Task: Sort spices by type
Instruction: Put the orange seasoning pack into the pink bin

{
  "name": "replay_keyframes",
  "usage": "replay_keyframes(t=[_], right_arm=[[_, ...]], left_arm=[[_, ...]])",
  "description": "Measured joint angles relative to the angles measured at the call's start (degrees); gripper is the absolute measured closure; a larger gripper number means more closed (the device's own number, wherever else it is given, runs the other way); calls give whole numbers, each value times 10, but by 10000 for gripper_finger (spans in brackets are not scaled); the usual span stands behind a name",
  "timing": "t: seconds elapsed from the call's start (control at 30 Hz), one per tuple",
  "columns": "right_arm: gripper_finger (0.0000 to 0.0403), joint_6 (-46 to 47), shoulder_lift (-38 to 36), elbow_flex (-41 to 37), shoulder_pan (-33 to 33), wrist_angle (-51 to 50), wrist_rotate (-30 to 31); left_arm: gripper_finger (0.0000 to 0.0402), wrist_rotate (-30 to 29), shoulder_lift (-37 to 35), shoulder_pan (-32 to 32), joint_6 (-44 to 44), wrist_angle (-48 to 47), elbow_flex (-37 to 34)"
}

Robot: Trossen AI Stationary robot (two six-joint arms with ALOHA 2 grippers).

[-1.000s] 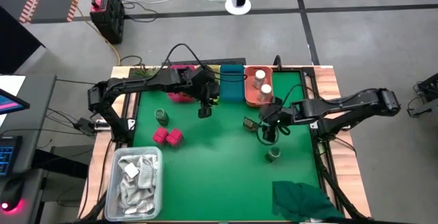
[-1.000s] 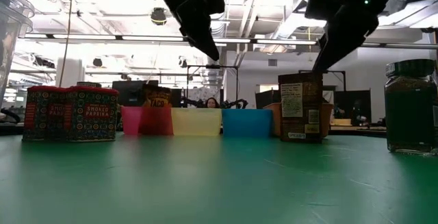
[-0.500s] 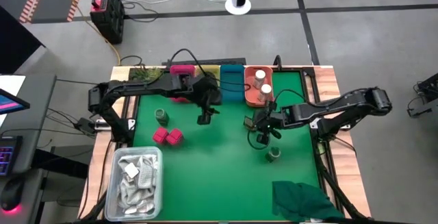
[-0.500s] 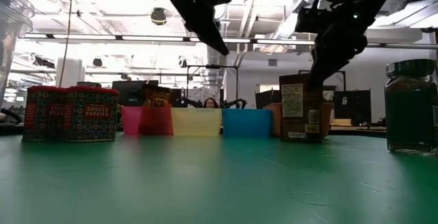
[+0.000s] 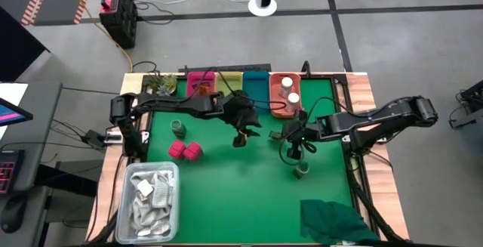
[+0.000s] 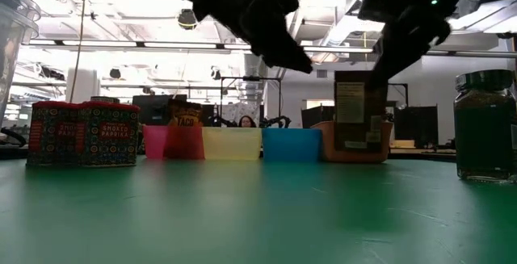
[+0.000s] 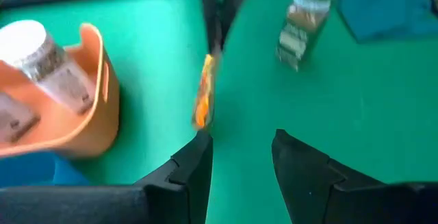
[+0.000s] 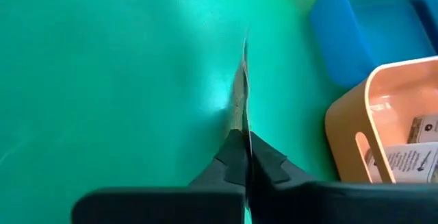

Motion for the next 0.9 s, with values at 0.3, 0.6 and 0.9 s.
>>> replay_keyframes(t=[0.3, 0.6, 0.9], right_arm=[[384, -4, -15, 0, 25, 7, -2], [384, -31, -15, 0, 13, 64, -18], [385, -58, -15, 0, -6, 113, -45]], left_arm=[[260, -35, -9, -12, -44, 169, -53], [224, -107, -9, -46, 1, 172, -44], [211, -114, -8, -45, -16, 178, -44]])
